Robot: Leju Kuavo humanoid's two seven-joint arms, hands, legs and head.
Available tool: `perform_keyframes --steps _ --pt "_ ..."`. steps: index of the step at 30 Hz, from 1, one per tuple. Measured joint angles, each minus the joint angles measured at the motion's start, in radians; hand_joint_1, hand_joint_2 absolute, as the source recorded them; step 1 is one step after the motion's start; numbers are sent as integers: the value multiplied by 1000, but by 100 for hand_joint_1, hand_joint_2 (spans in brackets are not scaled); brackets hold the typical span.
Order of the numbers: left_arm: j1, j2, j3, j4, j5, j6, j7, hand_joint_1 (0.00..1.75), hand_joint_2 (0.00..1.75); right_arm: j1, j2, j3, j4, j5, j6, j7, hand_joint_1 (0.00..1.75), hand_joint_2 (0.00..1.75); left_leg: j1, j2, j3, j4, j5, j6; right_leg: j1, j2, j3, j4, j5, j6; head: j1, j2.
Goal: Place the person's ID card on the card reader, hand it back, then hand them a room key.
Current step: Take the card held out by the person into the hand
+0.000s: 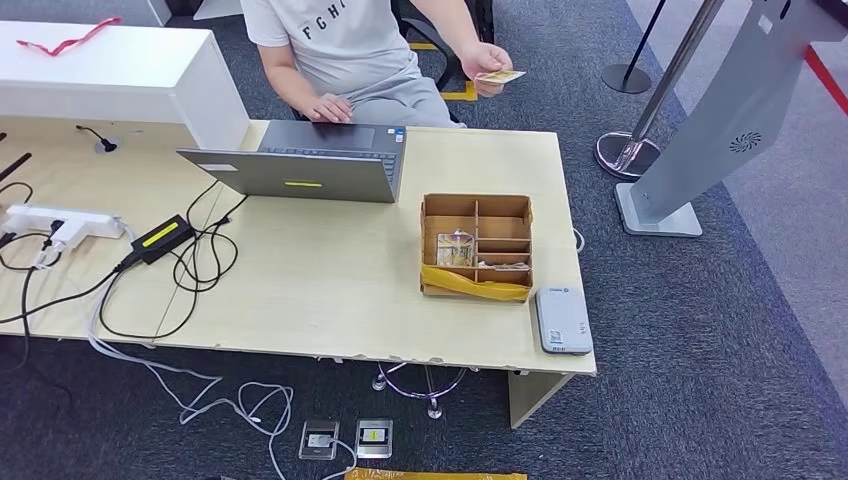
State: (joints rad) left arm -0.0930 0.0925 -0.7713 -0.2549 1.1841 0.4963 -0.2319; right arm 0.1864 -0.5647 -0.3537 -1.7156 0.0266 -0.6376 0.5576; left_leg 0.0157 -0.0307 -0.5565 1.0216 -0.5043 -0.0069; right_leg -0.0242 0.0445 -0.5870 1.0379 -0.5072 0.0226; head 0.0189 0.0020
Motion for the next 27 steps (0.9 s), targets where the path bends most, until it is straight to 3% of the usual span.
perform_keyframes --steps 6,10,16,21,24,27 --pt "-3 8 -16 2 0 0 4 0 0 -214 -222 153 -45 110 63 119 0 175 0 -3 -3 0 2 1 -1 -3 -1 1 0 0 0 0" --pt "-7 9 -24 2 0 -1 5 0 0 -420 -290 320 -47 128 168 98 0 175 0 -7 -3 0 4 2 0 -6 -2 2 1 0 0 0" --pt "-10 8 -49 2 -14 -6 11 0 0 -745 -301 631 -29 85 287 67 0 175 0 -11 -6 0 5 1 0 -10 -4 3 0 0 0 0" --pt "-11 7 -68 2 -15 -6 24 0 0 -887 -290 845 -15 83 311 94 0 175 0 -16 -10 0 5 1 0 -14 -5 3 0 0 0 0" --pt "-12 7 -77 2 -20 -5 33 0 0 -974 -256 975 -4 95 359 87 0 175 0 -14 -10 0 5 1 0 -13 -6 3 0 0 0 0" --pt "-16 7 -94 2 -31 -2 43 0 0 -1042 -196 1130 34 189 389 70 0 175 1 -15 -10 0 5 1 1 -14 -6 3 0 0 0 0"
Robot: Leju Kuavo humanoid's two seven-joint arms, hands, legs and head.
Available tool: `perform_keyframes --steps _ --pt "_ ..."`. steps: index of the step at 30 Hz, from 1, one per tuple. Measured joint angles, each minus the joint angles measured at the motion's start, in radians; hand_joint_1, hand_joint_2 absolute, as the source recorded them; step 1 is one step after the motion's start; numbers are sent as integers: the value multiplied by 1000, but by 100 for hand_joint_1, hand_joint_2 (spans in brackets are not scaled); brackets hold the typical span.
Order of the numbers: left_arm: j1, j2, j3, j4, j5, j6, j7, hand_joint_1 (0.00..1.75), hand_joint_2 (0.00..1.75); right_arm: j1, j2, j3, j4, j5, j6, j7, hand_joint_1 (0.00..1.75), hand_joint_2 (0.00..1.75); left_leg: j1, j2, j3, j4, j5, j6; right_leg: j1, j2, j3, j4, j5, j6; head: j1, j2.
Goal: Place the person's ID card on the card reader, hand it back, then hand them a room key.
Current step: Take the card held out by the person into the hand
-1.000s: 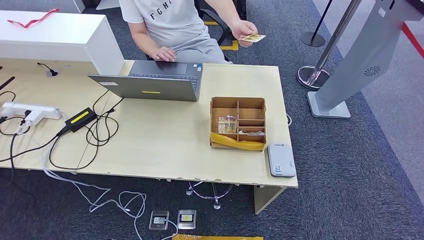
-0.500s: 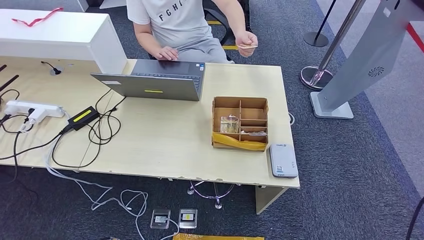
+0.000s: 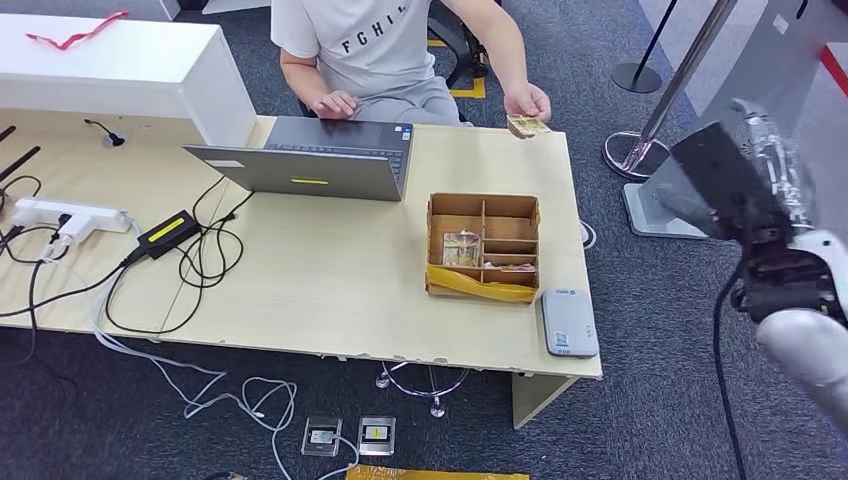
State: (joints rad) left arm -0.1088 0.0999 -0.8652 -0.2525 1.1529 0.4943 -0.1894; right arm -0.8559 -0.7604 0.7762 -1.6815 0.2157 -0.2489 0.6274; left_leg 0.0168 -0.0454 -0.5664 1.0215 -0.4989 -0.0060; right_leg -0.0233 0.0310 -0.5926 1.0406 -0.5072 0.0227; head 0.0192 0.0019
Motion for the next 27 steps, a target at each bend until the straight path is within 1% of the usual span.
perform_keyframes --steps 2,5,8,11,14,17,22,27 --pt "-1 0 -9 0 -7 2 4 0 0 -28 50 92 45 71 6 -23 0 175 1 -1 0 0 0 -1 1 0 0 0 0 0 0 0" --pt "-1 0 -23 0 -12 2 5 0 0 -44 125 196 135 118 6 -60 0 175 1 -2 0 0 1 -1 1 -1 0 0 0 0 0 0" --pt "0 1 -32 0 -17 2 7 0 0 -51 183 271 221 157 -3 -81 0 175 1 -3 0 0 1 -2 1 -1 0 0 0 0 0 0" --pt "-6 2 -49 0 -34 2 33 0 0 -54 235 318 310 254 -46 -110 0 175 1 -3 0 0 1 -2 1 -1 0 0 0 0 0 0" --pt "-17 2 -69 0 -49 5 77 0 0 -52 303 346 444 381 -113 -132 0 175 1 -3 0 0 1 -2 1 -1 0 0 0 0 0 0" --pt "-20 3 -83 0 -54 8 111 0 0 -48 354 357 556 462 -142 -140 0 175 1 -2 1 0 1 -2 1 -1 0 0 0 0 0 0" --pt "-19 8 -103 1 -53 9 128 0 0 -45 409 359 677 486 -144 -145 0 175 1 -2 1 0 1 -2 1 -1 0 0 0 0 0 0" --pt "-18 12 -112 2 -49 10 128 0 0 -44 443 355 745 487 -143 -148 0 175 1 -2 1 0 1 -2 1 0 0 0 0 0 0 0"
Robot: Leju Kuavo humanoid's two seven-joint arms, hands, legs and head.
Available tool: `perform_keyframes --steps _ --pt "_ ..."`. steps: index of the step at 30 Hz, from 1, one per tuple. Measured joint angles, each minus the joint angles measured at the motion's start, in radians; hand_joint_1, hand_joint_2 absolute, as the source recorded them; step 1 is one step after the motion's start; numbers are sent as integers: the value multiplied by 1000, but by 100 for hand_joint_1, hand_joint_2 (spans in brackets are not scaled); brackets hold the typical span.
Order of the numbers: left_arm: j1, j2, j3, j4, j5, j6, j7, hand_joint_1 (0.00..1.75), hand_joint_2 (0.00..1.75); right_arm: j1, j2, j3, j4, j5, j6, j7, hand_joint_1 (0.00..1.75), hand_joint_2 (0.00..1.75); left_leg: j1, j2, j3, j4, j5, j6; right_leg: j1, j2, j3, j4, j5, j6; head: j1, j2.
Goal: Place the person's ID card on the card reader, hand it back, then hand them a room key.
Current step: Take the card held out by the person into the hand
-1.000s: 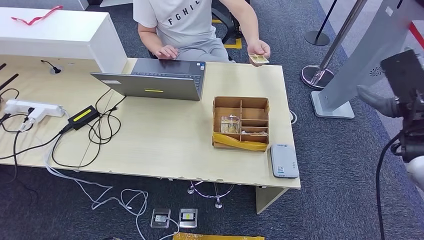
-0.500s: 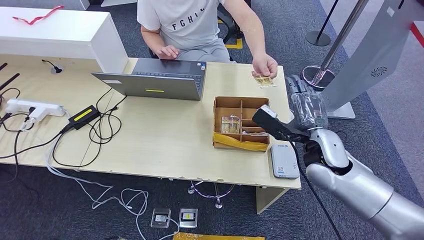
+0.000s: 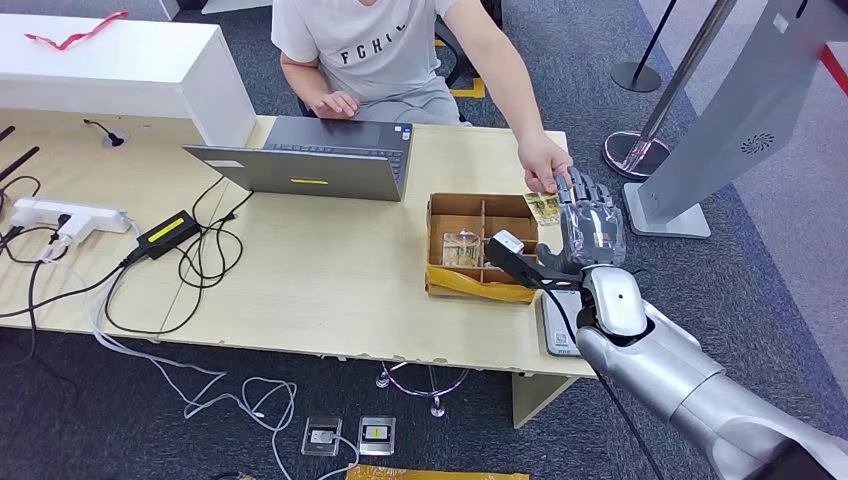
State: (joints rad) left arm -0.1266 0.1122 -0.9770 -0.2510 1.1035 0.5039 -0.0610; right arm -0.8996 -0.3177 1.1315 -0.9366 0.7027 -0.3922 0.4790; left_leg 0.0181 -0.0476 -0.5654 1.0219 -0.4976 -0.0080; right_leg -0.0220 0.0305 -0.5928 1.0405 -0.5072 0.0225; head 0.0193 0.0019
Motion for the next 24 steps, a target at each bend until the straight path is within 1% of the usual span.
perform_keyframes --steps 5,9,14,24 --pt "0 2 -11 0 0 0 0 0 0 2 22 -6 41 1 2 -4 0 175 0 0 0 0 0 0 0 0 0 0 0 0 0 0" --pt "0 2 -13 0 -2 -1 -6 0 0 9 39 -8 59 2 6 -11 175 175 0 2 1 0 0 0 0 1 0 0 0 0 0 0" --pt "0 1 -17 0 -5 -1 -14 0 0 21 54 -22 61 -12 4 -9 175 175 0 2 1 0 0 0 0 1 0 0 0 0 0 0" --pt "13 3 -32 0 -4 8 -3 0 0 24 54 -59 23 -17 5 5 175 175 0 4 1 0 0 0 0 2 0 0 0 0 0 0"
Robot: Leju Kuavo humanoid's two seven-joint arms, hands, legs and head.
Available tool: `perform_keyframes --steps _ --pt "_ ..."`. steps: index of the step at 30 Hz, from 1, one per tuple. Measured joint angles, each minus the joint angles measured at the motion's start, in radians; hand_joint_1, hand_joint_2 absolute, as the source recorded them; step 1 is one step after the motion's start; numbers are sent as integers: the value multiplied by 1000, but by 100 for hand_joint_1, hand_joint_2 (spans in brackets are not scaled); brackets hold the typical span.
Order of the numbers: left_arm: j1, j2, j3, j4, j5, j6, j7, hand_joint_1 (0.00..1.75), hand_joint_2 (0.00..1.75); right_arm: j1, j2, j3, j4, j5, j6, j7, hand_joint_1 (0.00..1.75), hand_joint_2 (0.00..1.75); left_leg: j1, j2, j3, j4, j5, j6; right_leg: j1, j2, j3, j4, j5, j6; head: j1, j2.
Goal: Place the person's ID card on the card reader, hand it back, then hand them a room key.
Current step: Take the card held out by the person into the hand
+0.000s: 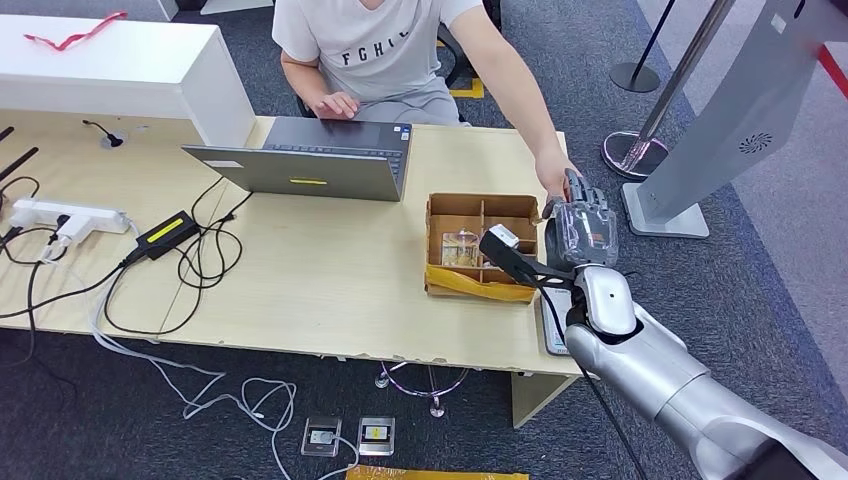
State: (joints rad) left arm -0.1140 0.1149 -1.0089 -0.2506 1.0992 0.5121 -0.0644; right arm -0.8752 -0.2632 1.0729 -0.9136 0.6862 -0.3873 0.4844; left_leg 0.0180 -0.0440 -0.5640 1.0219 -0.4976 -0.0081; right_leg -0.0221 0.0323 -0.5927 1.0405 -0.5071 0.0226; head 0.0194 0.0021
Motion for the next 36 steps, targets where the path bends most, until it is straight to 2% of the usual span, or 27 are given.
perform_keyframes --steps 20,29,36 --pt "-2 -1 -9 0 7 0 0 0 0 4 -6 -26 -35 -136 -2 -14 175 175 0 1 1 0 0 0 0 3 0 0 0 0 0 0" --pt "11 -2 -9 0 27 7 3 0 0 61 -75 -29 -35 -193 -39 -4 175 175 0 2 1 0 0 0 0 2 0 0 0 0 0 0" --pt "11 -2 -10 0 21 8 11 0 0 83 -124 -37 -41 -196 -33 23 175 175 0 3 2 0 -1 -1 0 3 0 0 0 0 0 0"
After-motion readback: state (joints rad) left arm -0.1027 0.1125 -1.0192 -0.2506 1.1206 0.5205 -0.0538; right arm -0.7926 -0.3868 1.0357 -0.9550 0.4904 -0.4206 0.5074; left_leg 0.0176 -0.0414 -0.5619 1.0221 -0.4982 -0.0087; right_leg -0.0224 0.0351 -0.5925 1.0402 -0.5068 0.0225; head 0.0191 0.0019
